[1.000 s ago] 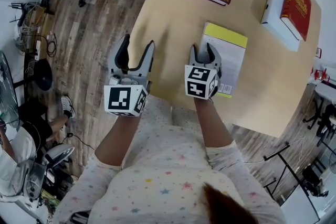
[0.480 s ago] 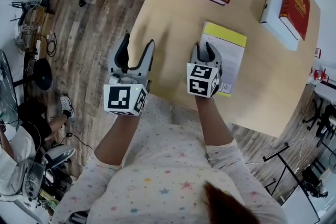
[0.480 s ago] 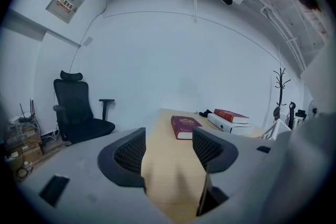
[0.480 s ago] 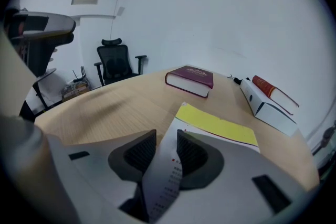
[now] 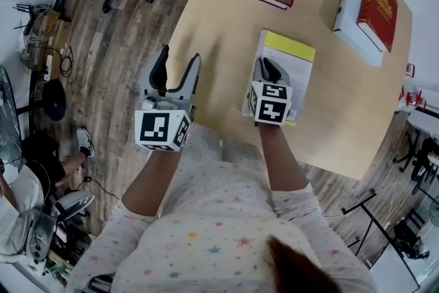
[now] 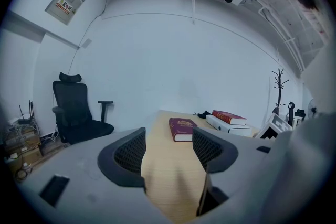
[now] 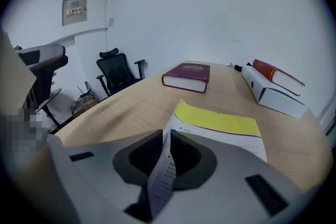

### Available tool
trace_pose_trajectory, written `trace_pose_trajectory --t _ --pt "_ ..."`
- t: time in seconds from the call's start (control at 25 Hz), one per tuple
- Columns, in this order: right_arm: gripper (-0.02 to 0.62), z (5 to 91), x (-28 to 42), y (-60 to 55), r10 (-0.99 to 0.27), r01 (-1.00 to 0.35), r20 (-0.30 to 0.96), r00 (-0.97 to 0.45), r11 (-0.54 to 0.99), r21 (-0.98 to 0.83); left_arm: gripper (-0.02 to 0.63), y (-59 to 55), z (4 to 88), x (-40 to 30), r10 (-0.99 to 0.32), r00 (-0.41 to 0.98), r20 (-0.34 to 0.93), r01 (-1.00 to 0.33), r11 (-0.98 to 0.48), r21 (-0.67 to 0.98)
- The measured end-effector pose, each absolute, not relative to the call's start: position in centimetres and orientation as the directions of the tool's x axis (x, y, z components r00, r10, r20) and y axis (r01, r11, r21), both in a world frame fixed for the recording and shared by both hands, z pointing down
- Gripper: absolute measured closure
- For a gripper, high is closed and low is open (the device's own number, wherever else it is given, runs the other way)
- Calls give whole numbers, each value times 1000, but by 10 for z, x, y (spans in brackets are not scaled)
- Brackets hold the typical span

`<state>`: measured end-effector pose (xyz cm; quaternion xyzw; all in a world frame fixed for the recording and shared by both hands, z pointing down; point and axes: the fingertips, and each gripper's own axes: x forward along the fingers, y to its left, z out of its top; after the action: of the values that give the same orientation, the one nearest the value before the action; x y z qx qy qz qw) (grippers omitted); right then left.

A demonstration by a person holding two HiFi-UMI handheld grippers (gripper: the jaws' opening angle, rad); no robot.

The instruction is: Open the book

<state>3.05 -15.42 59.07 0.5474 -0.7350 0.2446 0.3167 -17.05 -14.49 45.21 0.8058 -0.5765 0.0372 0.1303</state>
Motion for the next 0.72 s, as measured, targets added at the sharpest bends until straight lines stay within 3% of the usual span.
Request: trace_pose_trajectory --t 0.72 --pt "584 564 49 -151 -697 -957 661 -277 261 -126 350 -140 434 -165 -926 327 189 -942 -304 139"
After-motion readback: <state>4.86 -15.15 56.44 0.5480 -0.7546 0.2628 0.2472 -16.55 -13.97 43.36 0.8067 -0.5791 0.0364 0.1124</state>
